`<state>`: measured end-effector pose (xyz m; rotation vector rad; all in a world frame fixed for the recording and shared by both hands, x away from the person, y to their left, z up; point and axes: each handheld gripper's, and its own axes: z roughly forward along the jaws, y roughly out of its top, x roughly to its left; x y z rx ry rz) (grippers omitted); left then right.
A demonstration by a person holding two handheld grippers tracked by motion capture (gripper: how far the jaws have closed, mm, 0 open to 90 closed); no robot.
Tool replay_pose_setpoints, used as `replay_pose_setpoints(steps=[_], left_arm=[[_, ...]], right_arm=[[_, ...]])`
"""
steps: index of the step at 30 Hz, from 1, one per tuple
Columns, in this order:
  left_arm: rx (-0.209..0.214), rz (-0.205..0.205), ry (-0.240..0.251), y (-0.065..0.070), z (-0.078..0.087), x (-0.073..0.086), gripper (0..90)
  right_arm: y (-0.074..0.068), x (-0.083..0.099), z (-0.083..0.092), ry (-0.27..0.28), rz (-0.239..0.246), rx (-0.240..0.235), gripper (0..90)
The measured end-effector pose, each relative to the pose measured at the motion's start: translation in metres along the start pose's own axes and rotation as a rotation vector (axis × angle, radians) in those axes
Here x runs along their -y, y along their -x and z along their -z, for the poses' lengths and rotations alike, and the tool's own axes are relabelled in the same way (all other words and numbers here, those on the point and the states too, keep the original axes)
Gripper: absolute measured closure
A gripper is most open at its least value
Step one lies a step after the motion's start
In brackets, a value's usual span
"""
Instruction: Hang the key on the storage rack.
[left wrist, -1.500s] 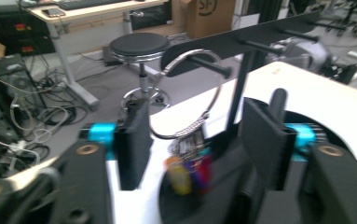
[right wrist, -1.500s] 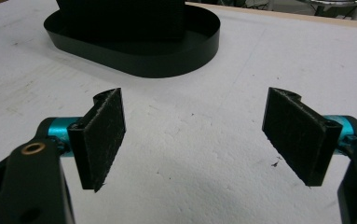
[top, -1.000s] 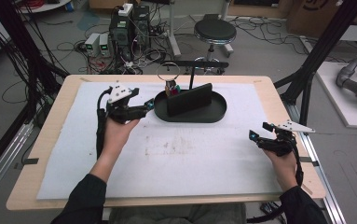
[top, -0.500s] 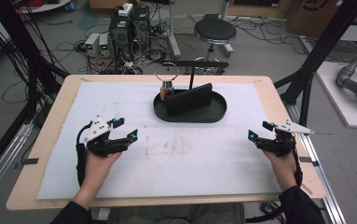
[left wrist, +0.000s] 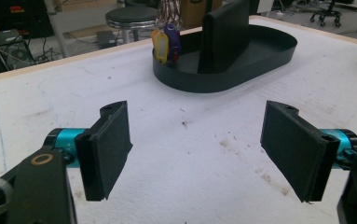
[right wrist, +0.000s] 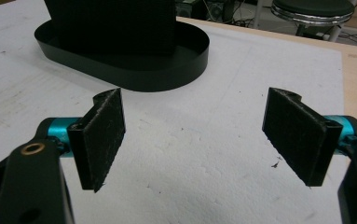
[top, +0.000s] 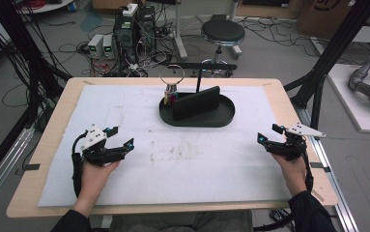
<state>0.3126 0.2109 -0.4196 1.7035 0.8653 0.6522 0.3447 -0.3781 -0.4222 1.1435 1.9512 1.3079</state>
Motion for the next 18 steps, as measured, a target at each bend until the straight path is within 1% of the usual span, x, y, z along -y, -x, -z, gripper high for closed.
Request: replay_pose_setpoints(steps=[3,5,7,10,13,16,18], left_arm=[[-0.023,-0.023,0.023,0.0006,0.0039,-0.0016,24.0],[-0.030,-0.017,0.033,-0.0003,0.0051,-0.0025,24.0],[-0.038,-0.012,0.032,-0.0015,0.0047,-0.0026,24.0],[-0.037,-0.008,0.024,-0.0025,0.0025,-0.0017,24.0],[-0.049,-0.015,0.017,-0.0022,0.0009,-0.0011,24.0],[-0.057,-0.026,0.023,-0.0018,0.0010,-0.0024,24.4],[-0.063,-0.030,0.027,-0.0016,0.0008,-0.0030,24.4]], right_arm=[[-0.0009,-0.0001,-0.0009,0.001,0.006,-0.007,21.8],[-0.0017,0.0000,-0.0010,0.000,0.001,-0.005,21.7],[-0.0018,-0.0001,-0.0006,-0.001,0.001,-0.008,21.3],[-0.0017,-0.0003,0.0006,-0.005,-0.004,-0.009,21.3],[-0.0013,0.0003,0.0015,-0.013,-0.002,-0.010,21.3],[-0.0007,0.0015,0.0015,-0.025,-0.004,-0.009,21.4],[0.0007,0.0024,0.0008,-0.035,-0.006,-0.001,21.3]])
